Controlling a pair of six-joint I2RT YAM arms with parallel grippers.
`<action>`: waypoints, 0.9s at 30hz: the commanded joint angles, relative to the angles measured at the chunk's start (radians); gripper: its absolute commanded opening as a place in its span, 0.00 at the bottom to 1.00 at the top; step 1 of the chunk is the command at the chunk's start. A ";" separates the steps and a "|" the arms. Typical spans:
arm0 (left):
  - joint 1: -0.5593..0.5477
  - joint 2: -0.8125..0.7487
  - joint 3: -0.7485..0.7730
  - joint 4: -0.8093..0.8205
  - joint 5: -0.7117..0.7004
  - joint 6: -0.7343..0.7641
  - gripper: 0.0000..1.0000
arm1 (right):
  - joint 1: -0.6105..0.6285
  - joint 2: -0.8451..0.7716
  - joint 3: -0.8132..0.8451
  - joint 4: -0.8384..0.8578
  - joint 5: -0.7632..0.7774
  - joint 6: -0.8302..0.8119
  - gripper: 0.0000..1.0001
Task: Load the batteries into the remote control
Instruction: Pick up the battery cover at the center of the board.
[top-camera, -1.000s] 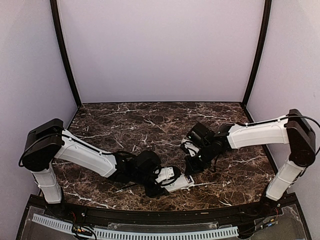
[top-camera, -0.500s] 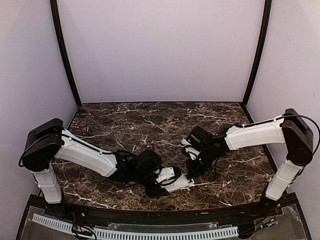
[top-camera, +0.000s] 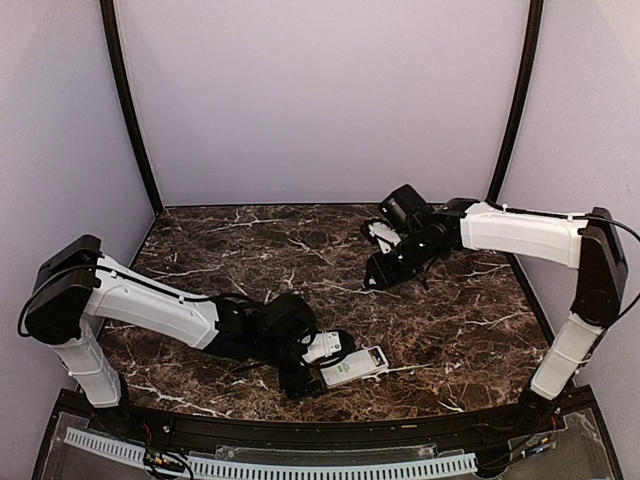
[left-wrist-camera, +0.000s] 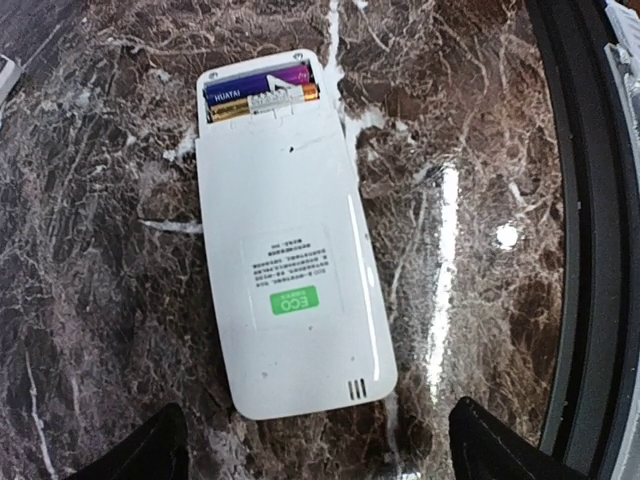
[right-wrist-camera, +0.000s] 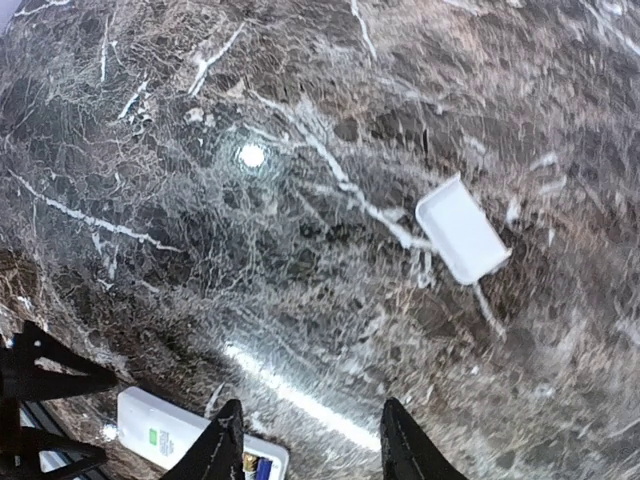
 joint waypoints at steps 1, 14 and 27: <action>0.023 -0.131 0.003 -0.061 0.038 -0.004 0.90 | -0.048 0.108 0.119 -0.014 -0.010 -0.371 0.46; 0.146 -0.366 -0.053 0.023 0.032 -0.067 0.89 | -0.112 0.424 0.346 -0.101 0.021 -0.623 0.36; 0.149 -0.349 -0.051 0.018 0.021 -0.062 0.89 | -0.112 0.511 0.355 -0.108 0.048 -0.645 0.15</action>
